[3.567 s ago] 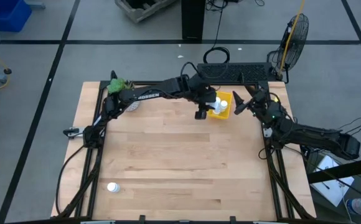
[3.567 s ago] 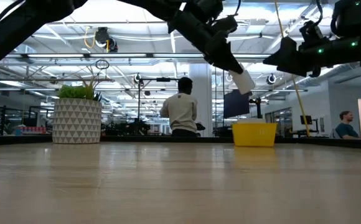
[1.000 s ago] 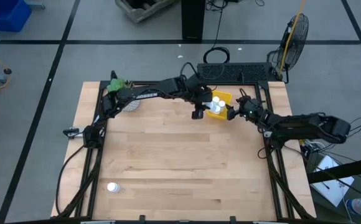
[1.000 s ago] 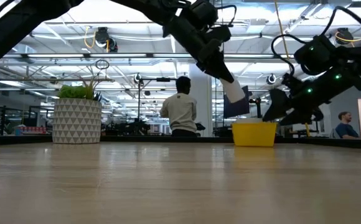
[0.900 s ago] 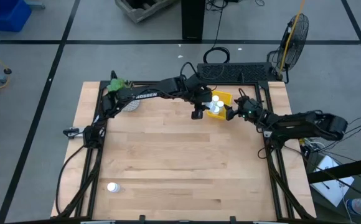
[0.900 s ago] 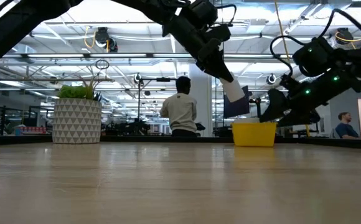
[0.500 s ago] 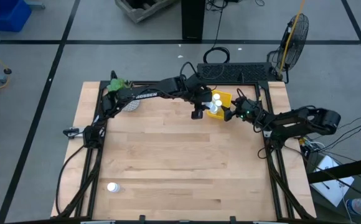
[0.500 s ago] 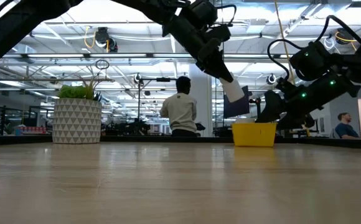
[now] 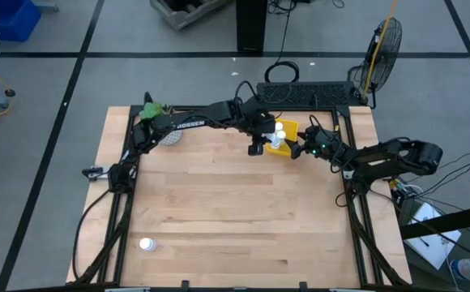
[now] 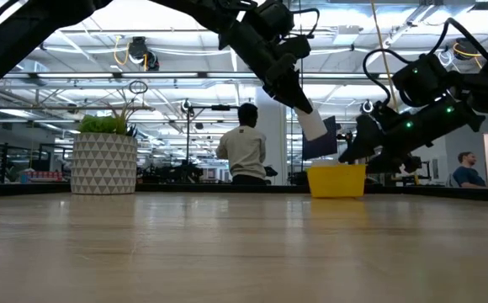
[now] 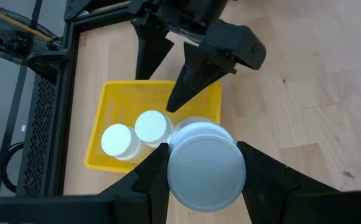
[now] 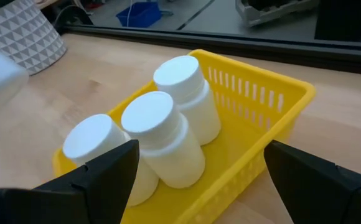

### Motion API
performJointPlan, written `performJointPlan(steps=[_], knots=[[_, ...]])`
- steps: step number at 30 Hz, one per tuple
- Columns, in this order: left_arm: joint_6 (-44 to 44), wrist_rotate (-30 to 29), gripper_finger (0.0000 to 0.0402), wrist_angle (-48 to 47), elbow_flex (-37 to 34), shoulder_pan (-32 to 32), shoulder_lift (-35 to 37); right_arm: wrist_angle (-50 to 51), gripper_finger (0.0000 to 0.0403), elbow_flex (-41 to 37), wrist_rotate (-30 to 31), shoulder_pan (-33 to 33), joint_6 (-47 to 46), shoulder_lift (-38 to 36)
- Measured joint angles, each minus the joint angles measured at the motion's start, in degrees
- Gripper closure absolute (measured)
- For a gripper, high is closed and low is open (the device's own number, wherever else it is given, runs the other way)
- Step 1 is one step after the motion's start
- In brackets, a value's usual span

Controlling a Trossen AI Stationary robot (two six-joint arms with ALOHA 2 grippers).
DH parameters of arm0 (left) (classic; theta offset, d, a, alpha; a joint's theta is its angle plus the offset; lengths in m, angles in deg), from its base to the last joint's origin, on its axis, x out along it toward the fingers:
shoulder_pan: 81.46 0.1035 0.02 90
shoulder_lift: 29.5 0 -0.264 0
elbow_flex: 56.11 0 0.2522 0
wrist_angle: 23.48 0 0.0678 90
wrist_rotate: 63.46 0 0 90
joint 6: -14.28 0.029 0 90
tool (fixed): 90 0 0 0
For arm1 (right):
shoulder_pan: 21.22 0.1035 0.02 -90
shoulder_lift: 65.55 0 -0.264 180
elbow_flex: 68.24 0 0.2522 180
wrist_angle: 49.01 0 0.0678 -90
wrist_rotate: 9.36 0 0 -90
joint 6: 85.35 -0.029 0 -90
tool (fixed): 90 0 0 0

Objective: Pick and place pill bottles into a basket
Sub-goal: Put the top white medicine bottle into the yellow bin

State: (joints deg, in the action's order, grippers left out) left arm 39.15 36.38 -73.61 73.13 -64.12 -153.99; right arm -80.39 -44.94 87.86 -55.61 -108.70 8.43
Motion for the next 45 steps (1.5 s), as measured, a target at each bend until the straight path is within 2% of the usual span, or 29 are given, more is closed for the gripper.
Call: performJointPlan(steps=[8,12,26,33,38,45], knots=[[0.0,0.0,0.0246,0.0,0.0,0.0,0.0,-0.1,0.0067,0.1,-0.3,0.0,0.0,0.0],[0.0,0.0,0.0246,0.0,0.0,0.0,0.0,-0.1,0.0067,0.1,-3.1,0.0,-1.4,0.0],[0.0,0.0,0.0246,0.0,0.0,0.1,0.0,0.0,0.0067,0.3,-3.0,3.6,-2.0,0.0],[-0.1,0.0,0.0246,0.0,0.0,0.1,0.0,1.0,0.0067,3.0,-3.0,5.9,-1.8,0.0],[-0.1,0.1,0.0246,-0.4,0.0,0.1,0.0,1.9,0.0067,3.8,-2.2,6.8,-0.5,0.0],[-0.1,0.1,0.0246,-0.4,0.0,0.2,0.0,7.4,0.0067,3.8,1.9,6.8,0.0,0.0]])
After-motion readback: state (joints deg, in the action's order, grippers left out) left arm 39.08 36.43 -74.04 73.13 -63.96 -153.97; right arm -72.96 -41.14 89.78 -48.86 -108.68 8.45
